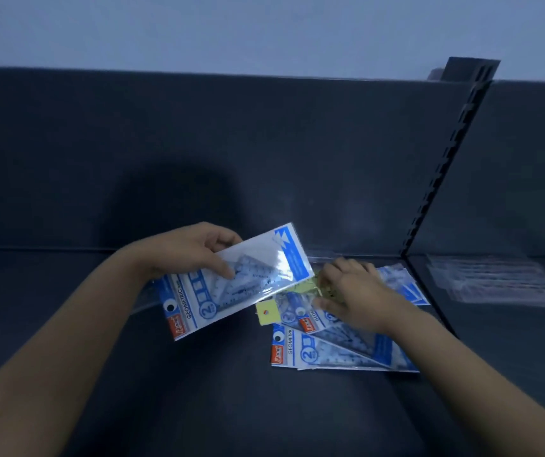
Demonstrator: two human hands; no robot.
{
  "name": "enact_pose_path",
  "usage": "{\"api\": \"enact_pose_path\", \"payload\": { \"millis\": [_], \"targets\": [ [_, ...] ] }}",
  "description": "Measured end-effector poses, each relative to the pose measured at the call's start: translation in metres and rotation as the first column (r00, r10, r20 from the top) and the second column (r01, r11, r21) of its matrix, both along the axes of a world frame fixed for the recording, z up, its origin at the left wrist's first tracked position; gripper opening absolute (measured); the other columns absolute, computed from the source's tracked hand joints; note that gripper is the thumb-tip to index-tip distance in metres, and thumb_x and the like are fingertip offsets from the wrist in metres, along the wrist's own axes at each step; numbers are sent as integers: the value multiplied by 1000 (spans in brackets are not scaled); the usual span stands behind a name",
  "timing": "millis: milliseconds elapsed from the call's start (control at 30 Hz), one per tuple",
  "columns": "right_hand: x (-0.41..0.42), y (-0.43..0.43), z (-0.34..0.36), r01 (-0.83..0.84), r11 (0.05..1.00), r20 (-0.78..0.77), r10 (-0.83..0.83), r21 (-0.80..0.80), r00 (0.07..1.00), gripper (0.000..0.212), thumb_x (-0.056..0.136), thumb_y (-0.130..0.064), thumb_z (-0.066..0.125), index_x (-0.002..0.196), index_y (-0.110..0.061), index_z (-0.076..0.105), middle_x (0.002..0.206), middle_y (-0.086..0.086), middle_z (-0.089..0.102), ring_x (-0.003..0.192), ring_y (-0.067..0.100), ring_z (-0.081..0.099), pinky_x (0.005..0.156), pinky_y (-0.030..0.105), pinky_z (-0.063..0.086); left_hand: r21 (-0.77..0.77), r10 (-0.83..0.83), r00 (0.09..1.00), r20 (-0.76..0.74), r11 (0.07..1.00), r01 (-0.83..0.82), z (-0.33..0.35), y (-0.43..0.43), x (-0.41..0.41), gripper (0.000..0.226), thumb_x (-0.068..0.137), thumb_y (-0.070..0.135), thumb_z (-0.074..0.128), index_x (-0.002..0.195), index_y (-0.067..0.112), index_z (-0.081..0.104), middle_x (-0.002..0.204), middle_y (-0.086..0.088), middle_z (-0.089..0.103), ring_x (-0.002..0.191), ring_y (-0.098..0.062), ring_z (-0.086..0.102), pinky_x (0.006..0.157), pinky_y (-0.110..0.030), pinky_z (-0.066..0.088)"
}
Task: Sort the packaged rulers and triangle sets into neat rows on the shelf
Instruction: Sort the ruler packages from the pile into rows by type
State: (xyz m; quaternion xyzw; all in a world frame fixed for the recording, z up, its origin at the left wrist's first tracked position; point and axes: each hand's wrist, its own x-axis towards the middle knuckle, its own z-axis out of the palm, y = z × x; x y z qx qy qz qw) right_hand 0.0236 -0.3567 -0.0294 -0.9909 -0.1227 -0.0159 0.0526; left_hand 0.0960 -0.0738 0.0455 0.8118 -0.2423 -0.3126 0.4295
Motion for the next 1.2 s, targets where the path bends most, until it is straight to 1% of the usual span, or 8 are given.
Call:
{"api": "enact_pose_path", "payload": {
  "millis": [200, 300, 500, 700, 800, 933, 1100, 1200],
  "targets": [
    [-16, 2, 8, -43, 943, 35, 34, 331, 999, 20, 94, -44, 48, 86, -30, 36, 74, -13, 56, 81, 13, 45, 75, 28, 30, -167, 152, 988, 3, 975, -150, -3, -20, -3, 21, 86, 3, 65, 107, 6, 63, 98, -15, 74, 81, -29, 73, 64, -32, 58],
    [-32, -4, 15, -46, 932, 88, 15, 360, 996, 16, 93, -40, 53, 88, -31, 41, 70, -13, 57, 71, 12, 50, 64, 29, 37, -211, 177, 984, 21, 963, -169, -3, -35, 4, 17, 85, 4, 66, 102, 7, 65, 96, -15, 74, 81, -32, 72, 66, -36, 58],
    [-75, -53, 26, 97, 921, 49, -125, 378, 991, 17, 87, -32, 63, 87, -30, 46, 82, -8, 57, 77, 13, 53, 70, 35, 48, -207, 121, 976, 179, 975, -82, 3, -97, 15, 10, 84, 11, 70, 90, 19, 69, 87, -5, 76, 76, -27, 73, 70, -36, 54],
    [-113, -121, 36, 235, 877, 46, -279, 419, 959, 17, 81, -11, 57, 88, -27, 58, 83, -15, 62, 79, 2, 55, 75, 27, 47, -235, -124, 982, 143, 960, 155, 3, -187, -7, 15, 84, 1, 69, 97, 5, 67, 92, -6, 76, 82, -16, 72, 67, -21, 55],
    [-129, -161, 37, 253, 856, 30, -297, 451, 954, 26, 77, -5, 54, 88, -28, 61, 86, -14, 64, 80, 4, 57, 76, 25, 48, -193, -174, 966, 191, 958, 211, 4, -237, -23, 18, 84, 5, 71, 101, 7, 67, 96, -7, 75, 89, -22, 72, 79, -31, 56],
    [-153, -225, 32, 221, 848, -9, -247, 482, 969, 29, 79, -4, 55, 85, -32, 61, 85, -13, 64, 78, 6, 59, 71, 22, 48, -165, -161, 959, 234, 965, 202, -2, -305, -50, 16, 83, 9, 74, 97, 11, 67, 92, -6, 76, 88, -23, 72, 83, -39, 55],
    [-191, -316, 30, 173, 830, -15, -195, 531, 981, 31, 80, -3, 58, 82, -34, 62, 78, -16, 61, 77, 4, 60, 70, 21, 49, -108, -124, 941, 315, 980, 165, -7, -391, -94, 10, 82, 9, 74, 88, 14, 68, 79, -2, 75, 67, -6, 67, 66, -20, 50],
    [-211, -367, 31, 191, 806, -31, -210, 560, 977, 27, 83, -6, 61, 84, -33, 63, 80, -13, 63, 78, 6, 61, 73, 28, 51, -41, -133, 924, 359, 987, 158, -10, -437, -116, 9, 84, 7, 70, 90, 14, 71, 87, 0, 75, 82, -12, 69, 78, -30, 53]
  ]
}}
